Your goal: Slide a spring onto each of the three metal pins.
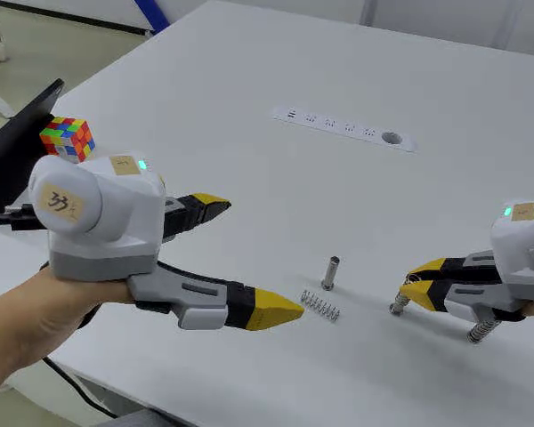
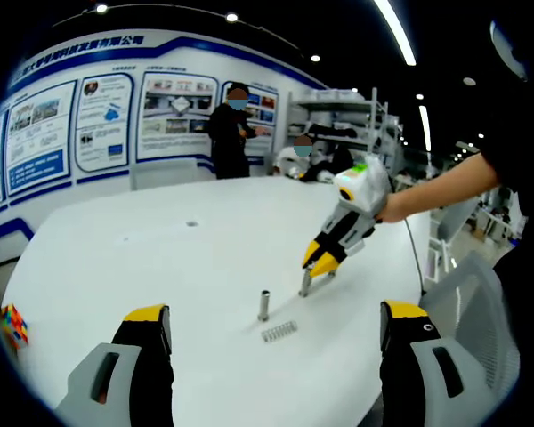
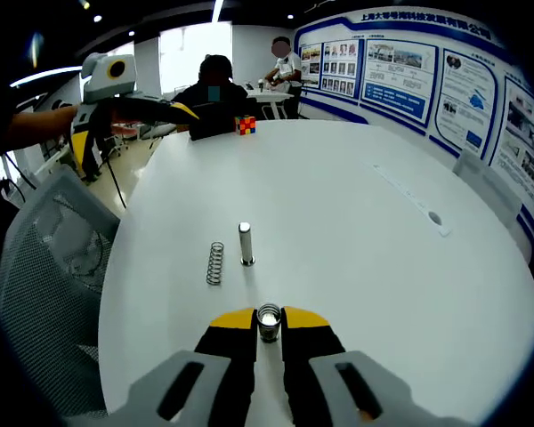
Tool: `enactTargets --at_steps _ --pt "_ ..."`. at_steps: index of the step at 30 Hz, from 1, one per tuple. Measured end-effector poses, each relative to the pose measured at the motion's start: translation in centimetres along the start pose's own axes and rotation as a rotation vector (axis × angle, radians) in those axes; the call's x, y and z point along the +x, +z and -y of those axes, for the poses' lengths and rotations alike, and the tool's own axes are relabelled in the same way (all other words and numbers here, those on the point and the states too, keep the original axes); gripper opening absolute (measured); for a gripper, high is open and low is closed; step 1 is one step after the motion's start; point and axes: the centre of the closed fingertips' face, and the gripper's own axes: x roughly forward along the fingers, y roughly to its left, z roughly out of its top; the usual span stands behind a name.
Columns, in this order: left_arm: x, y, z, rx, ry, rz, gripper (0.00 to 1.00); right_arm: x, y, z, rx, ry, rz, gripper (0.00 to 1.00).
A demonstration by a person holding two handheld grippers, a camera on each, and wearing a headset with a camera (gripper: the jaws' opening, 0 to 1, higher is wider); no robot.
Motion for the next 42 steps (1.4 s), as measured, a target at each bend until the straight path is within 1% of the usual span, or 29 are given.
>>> enactTargets --at_steps 3,5,7,10,14,20,25,29,33,35,36,37,40,42 --pt "-0.1 -0.3 0.1 -0.004 0.001 -0.006 0.99 0.3 -0.4 0.0 -0.004 0.003 -0.012 0.11" --pt "-0.1 -0.4 0.1 -0.007 0.0 -0.01 0.99 0.4 -0.3 -0.1 -0.008 0.002 -0.013 0.11" --pt "-0.2 -0.3 0.2 -0.009 0.001 -0.001 0.99 0.4 -0.6 -0.1 -0.015 0.005 -0.018 0.11" --pt "-0.2 -0.3 0.3 0.001 0.0 -0.007 0.99 0.5 -0.9 -0.1 -0.022 0.003 -0.03 0.11" --pt "-0.2 -0.4 0.3 0.0 0.001 -0.009 0.99 0.5 -0.8 0.0 -0.037 -0.002 -0.024 0.11" --pt "-0.4 -0.3 0.3 0.001 0.006 -0.007 0.99 0.7 -1.0 -0.1 -0.035 -0.006 -0.033 0.12" --pt "-0.8 0.0 0.3 -0.004 0.012 0.0 0.99 0.5 -0.8 -0.1 -0.031 -0.015 -0.025 0.12" --pt "-1.0 0.1 0.2 -0.008 0.018 0.007 0.99 0.0 -0.2 0.0 -0.015 -0.024 -0.002 0.15" --pt "-1.2 0.1 0.4 -0.004 0.019 0.006 0.99 -0.6 0.3 -0.2 -0.019 -0.034 0.006 0.16" --pt "-1.2 0.2 0.4 -0.002 0.02 0.006 0.99 -1.0 0.9 -0.2 -0.006 -0.047 0.027 0.16" --pt "-1.3 0.2 0.5 -0.002 0.019 0.005 0.99 -1.3 1.6 -0.2 0.015 -0.052 0.056 0.16" --pt "-1.3 0.2 0.5 -0.001 0.018 0.005 0.99 -1.5 2.0 -0.4 0.02 -0.051 0.073 0.16" --pt "-1.4 0.2 0.6 0.006 0.016 0.002 0.99 -1.7 2.8 -1.0 0.017 -0.046 0.09 0.16" --pt "-1.4 0.2 0.6 0.006 0.015 0.003 0.98 -1.6 3.6 -1.9 0.012 -0.034 0.109 0.16"
